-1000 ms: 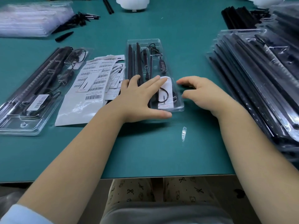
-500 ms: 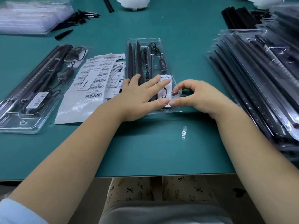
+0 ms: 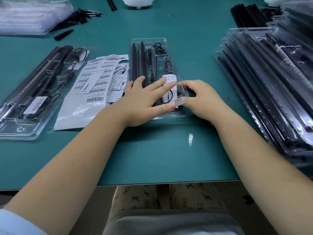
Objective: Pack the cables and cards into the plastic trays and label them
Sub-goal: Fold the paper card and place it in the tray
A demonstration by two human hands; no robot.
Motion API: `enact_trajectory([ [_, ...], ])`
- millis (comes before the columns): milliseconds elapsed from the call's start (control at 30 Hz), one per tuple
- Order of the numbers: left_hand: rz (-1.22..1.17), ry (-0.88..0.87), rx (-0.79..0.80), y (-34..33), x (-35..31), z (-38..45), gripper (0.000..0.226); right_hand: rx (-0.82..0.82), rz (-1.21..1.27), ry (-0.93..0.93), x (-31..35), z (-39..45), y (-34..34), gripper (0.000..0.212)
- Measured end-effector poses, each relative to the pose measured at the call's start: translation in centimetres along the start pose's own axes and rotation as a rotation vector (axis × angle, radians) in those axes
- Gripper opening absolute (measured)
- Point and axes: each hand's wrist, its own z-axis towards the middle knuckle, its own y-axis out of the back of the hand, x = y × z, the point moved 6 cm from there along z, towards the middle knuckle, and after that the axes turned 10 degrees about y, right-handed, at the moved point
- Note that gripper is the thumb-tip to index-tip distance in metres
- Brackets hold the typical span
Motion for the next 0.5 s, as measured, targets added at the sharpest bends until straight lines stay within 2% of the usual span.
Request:
enact_trajectory([
  [67,0.0,0.0,-0.005,0.1,0.0,0.0,0.077,0.07,-0.12,-0.014,-0.1,0.2,-0.5,0.051],
  [267,0.051,0.008,-0.01,0.0,0.0,0.0,0.079,0.192,-0.285,-0.017,-0.4,0.4,-1.2,0.054],
  [367,0.064,0.003,-0.022,0.1,-0.2,0.0,0.085,0.262,-0.04,0.024,-0.5,-0.2,-0.2,0.059],
  [433,0.07,-0.006,-0.018,0.1,-0.2,-0.1,0.085,0.249,0.215,0.013,-0.4,-0.8,0.8,0.055],
  [500,0.067,-0.009,-0.011,0.1,-0.2,0.0,0.084,0.209,0.286,-0.019,-0.8,-0.9,1.2,0.056],
])
